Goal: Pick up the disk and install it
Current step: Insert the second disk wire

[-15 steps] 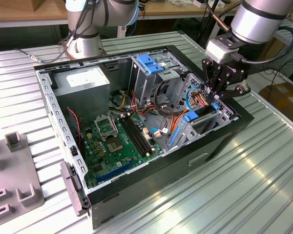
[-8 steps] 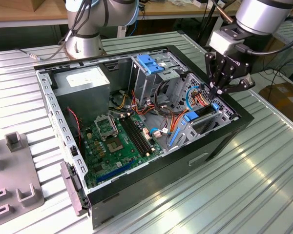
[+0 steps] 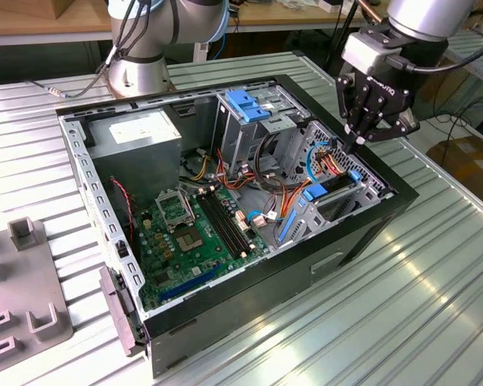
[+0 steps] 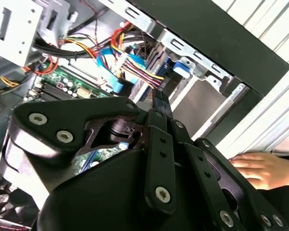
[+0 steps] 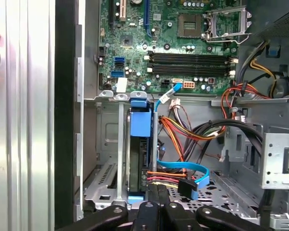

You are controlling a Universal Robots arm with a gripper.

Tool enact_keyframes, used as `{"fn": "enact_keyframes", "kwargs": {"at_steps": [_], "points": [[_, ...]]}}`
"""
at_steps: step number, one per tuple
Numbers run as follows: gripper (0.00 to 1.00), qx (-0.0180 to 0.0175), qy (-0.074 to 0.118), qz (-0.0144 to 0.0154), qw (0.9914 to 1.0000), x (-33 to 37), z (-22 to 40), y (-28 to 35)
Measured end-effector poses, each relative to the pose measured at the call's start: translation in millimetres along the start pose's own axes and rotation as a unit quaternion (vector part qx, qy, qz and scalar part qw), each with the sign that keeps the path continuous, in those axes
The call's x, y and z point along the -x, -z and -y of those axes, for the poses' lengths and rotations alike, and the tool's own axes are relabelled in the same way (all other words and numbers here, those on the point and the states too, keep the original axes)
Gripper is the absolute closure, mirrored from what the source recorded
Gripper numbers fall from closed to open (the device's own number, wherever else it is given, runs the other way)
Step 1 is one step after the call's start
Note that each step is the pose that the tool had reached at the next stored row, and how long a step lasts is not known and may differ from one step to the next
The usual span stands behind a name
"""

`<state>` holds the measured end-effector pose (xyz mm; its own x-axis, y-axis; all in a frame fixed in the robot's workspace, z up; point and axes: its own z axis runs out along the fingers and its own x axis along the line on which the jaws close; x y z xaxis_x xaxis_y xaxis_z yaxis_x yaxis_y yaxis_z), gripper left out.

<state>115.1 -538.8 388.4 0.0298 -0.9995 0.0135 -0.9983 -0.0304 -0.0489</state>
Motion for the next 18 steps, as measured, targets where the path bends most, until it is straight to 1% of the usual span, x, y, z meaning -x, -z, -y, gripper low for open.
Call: {"fn": "enact_keyframes", "kwargs": {"at_steps": [2, 3, 5, 6, 7, 8, 9, 10, 11, 12, 13, 14, 16, 17, 18], "points": [[0.9, 0.0006, 0.0, -0.0003, 1.0, 6.8, 0.3, 1.3], [0.9, 0.0016, 0.0, -0.0013, 1.0, 12.0, 0.4, 1.8], [0.9, 0.0026, 0.0, -0.0031, 0.99999, 19.1, 0.5, 2.3], [0.9, 0.0033, 0.0, -0.0052, 0.99998, 23.2, 0.6, 3.0], [0.9, 0.0045, 0.001, -0.0109, 0.99993, 28.6, 0.7, 4.0], [0.9, 0.005, 0.001, -0.0145, 0.99988, 31.6, 0.5, 4.0], [0.9, 0.0053, 0.001, -0.0168, 0.99985, 33.0, 0.2, 4.1], [0.9, 0.0063, 0.001, -0.025, 0.99967, 34.1, -0.3, 4.2], [0.9, 0.007, 0.001, -0.029, 0.99955, 34.9, -0.4, 4.0], [0.9, 0.0072, 0.002, -0.0326, 0.99944, 36.1, -0.7, 3.9], [0.9, 0.0074, 0.002, -0.0355, 0.99934, 37.5, -1.0, 3.9], [0.9, 0.0074, 0.002, -0.0373, 0.99927, 39.0, -1.4, 3.8], [0.9, 0.0075, 0.002, -0.0421, 0.99908, 42.1, -1.6, 3.5], [0.9, 0.0076, 0.002, -0.0453, 0.99894, 43.6, -1.6, 3.0], [0.89, 0.0078, 0.003, -0.0505, 0.99869, 45.7, -1.6, 2.7]]}}
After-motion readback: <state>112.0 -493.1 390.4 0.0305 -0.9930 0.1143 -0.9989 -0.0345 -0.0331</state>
